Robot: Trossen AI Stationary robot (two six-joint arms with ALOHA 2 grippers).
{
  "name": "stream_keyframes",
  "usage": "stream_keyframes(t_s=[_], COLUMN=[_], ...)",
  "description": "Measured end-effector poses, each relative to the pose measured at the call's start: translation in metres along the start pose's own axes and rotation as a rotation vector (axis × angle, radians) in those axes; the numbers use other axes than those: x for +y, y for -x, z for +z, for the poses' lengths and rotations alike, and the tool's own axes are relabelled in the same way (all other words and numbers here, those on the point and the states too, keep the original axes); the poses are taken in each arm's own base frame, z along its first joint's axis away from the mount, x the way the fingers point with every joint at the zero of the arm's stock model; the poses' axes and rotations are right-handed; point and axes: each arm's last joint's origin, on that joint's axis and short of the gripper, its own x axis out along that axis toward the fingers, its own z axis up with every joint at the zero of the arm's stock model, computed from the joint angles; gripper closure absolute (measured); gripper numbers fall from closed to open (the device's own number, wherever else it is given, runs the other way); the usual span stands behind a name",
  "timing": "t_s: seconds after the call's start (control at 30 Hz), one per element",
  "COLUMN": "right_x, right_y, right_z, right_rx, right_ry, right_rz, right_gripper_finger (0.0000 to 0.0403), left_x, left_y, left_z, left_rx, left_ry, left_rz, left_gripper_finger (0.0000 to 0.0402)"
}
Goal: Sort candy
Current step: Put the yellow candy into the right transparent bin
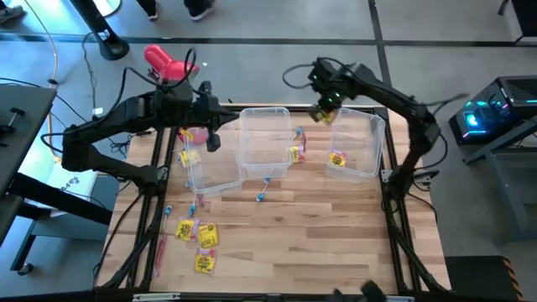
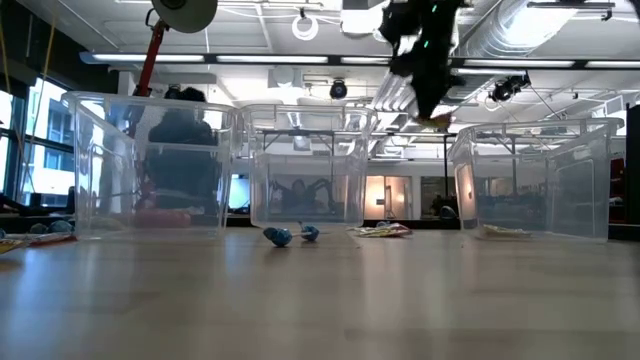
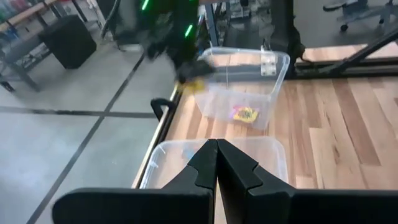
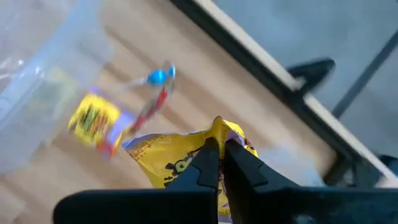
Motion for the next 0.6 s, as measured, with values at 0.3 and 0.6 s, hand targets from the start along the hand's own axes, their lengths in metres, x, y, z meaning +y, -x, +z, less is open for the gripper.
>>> stream_keyframes(t_s=[0.3,0.6], right_x=[0.01,0.01], right_y=[0.023,-0.016], right_z=[-0.067,-0.124], right_rx=[0.139,0.208], right_ry=[-0.149,-0.27], right_rz=[-0.098,-0.125], right_gripper_finger=[0.0403,0.0359], left_x=[-0.004,-0.005], left_y=[-0.011,-0.011], left_z=[-0.008,-0.01], left_rx=[0.004,0.01], left_ry=[-0.016,-0.01], left_rz=[-0.043,-0.07], left_gripper_finger=[0.0401,0.0401])
